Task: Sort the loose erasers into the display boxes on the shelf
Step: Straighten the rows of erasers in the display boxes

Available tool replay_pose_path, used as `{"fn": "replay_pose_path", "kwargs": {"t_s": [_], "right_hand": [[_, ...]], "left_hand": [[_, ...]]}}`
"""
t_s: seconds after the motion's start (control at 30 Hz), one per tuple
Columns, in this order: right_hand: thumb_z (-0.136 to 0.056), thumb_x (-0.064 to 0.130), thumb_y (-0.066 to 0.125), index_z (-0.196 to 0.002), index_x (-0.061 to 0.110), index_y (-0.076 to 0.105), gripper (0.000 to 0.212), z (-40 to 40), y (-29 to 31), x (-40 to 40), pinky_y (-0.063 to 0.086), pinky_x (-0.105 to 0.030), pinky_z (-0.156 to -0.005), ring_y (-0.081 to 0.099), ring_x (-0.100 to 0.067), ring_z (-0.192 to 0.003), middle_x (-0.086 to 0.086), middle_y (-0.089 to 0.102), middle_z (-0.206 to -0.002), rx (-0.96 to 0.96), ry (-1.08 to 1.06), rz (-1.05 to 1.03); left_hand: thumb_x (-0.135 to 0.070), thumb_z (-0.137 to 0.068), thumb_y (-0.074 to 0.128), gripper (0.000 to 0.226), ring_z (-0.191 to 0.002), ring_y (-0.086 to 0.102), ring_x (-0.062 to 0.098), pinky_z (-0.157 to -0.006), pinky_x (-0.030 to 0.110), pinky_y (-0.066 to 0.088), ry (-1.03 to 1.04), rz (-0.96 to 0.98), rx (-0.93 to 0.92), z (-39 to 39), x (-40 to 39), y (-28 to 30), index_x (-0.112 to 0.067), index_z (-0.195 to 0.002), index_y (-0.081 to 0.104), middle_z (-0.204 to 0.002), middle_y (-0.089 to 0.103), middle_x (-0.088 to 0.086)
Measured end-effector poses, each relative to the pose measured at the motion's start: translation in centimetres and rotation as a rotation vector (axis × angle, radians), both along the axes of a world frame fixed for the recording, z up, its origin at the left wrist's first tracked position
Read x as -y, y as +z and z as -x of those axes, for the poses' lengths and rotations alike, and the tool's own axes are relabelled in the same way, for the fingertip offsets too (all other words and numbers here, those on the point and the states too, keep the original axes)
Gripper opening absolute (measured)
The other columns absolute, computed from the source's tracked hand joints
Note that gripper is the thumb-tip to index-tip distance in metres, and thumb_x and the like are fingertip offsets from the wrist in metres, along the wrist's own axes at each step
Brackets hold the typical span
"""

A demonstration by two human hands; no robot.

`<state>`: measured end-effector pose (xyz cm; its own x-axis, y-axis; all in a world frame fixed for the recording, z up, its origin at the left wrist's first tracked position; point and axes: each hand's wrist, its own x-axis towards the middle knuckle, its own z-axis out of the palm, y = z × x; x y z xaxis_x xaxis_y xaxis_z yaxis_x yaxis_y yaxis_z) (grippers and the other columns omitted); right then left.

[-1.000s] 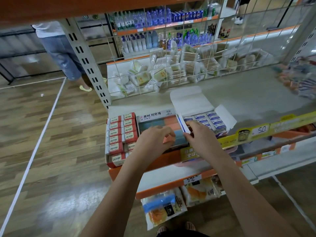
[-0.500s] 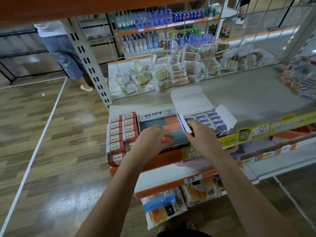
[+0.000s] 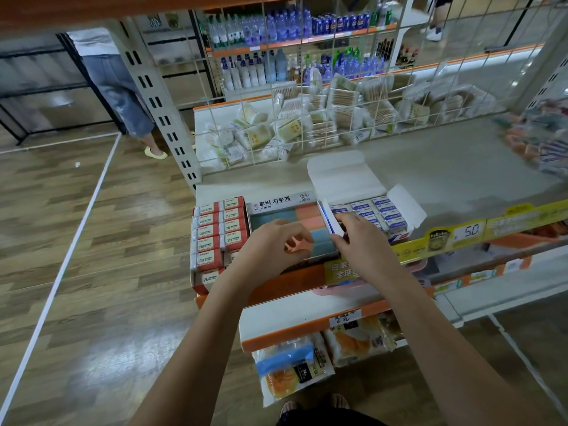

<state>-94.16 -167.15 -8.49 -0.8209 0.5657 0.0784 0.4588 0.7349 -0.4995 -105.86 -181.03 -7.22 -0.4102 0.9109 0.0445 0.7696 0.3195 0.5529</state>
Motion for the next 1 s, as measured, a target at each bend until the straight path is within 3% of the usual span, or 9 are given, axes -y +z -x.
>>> {"fn": "replay_pose_path", "kwargs": {"t_s": [0.33,0.47,0.77,1.0], "right_hand": [[-0.094,0.022,0.051,-0.124,0.012,0.049,0.031,-0.1,-0.2,0.0,0.044,-0.026,-0.079,0.055,-0.018,-0.099,-0.005,0.057,-0.115,-0.013,0.000,-0.001],[-0.095,0.022,0.051,-0.127,0.012,0.048,0.034,-0.2,-0.3,-0.1,0.041,-0.023,-0.077,0.055,-0.018,-0.100,-0.006,0.057,-0.116,-0.012,0.000,0.004],[-0.095,0.024,0.050,-0.128,0.012,0.047,0.035,-0.2,-0.5,-0.3,0.044,-0.025,-0.079,0.056,-0.018,-0.103,-0.006,0.057,-0.120,-0.015,-0.003,-0.004],[-0.095,0.022,0.051,-0.126,0.013,0.049,0.033,-0.2,-0.5,-0.1,0.044,-0.026,-0.081,0.056,-0.018,-0.101,-0.005,0.058,-0.116,-0.026,0.006,-0.007]], "left_hand": [[-0.026,-0.084,0.066,0.019,-0.090,0.059,0.006,-0.080,0.024,0.052,0.004,0.042,-0.030,0.2,0.6,0.3,-0.025,-0.103,0.064,-0.104,0.057,-0.005],[-0.027,-0.086,0.063,0.018,-0.092,0.056,0.007,-0.078,0.019,0.044,-0.011,0.119,-0.073,-0.2,0.1,0.5,-0.028,-0.104,0.065,-0.107,0.056,-0.005],[-0.027,-0.092,0.056,0.024,-0.099,0.053,0.012,-0.086,0.023,0.042,-0.025,0.190,-0.103,-0.2,-0.3,0.3,-0.028,-0.114,0.066,-0.112,0.055,-0.004],[-0.021,-0.089,0.061,0.008,-0.085,0.052,0.005,-0.075,0.016,0.038,0.034,0.145,-0.127,-0.5,-0.2,0.2,-0.020,-0.094,0.066,-0.095,0.052,-0.011]]}}
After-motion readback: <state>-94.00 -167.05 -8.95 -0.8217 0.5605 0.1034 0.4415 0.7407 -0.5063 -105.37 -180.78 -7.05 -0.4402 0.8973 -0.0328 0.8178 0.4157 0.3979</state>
